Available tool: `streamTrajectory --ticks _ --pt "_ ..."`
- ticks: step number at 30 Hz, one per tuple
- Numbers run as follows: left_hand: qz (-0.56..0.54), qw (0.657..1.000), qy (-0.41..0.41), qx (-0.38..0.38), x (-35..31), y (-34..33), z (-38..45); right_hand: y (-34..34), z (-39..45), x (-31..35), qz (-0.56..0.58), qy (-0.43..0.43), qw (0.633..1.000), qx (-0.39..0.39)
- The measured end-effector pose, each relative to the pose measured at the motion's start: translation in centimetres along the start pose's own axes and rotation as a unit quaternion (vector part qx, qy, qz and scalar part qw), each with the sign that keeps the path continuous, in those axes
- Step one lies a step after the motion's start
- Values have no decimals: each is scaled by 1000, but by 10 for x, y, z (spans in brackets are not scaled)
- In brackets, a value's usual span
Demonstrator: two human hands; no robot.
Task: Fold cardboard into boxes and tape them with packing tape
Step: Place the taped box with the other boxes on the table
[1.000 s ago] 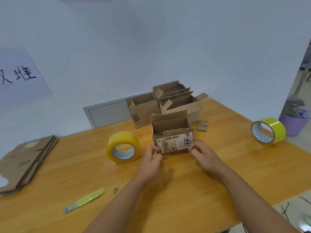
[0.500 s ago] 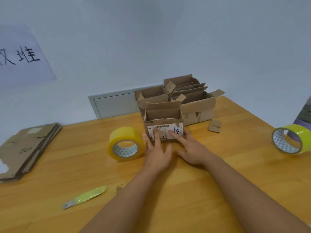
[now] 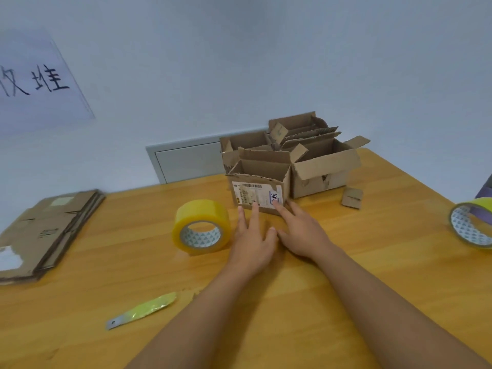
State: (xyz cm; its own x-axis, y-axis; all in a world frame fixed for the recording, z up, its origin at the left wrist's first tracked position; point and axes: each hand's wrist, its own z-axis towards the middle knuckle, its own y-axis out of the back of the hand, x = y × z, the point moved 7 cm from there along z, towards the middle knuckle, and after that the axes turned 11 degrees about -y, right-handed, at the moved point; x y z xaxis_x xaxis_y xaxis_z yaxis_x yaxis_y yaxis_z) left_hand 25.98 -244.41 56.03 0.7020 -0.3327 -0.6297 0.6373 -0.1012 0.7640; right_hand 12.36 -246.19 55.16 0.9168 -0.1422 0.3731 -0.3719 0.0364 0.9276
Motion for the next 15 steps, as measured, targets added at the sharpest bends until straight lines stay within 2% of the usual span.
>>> streamTrajectory --ticks 5,7,11,15 --pt "36 998 -60 -2 -11 15 -15 9 -7 -3 35 -77 996 -16" --pt "52 994 -93 -10 -20 25 -25 23 -17 4 56 -74 994 -65" --pt "92 978 -160 -94 -35 73 -55 65 -45 31 87 -21 970 -228" --pt "196 942 -191 -195 -14 136 -87 87 -77 90 100 68 944 -308"
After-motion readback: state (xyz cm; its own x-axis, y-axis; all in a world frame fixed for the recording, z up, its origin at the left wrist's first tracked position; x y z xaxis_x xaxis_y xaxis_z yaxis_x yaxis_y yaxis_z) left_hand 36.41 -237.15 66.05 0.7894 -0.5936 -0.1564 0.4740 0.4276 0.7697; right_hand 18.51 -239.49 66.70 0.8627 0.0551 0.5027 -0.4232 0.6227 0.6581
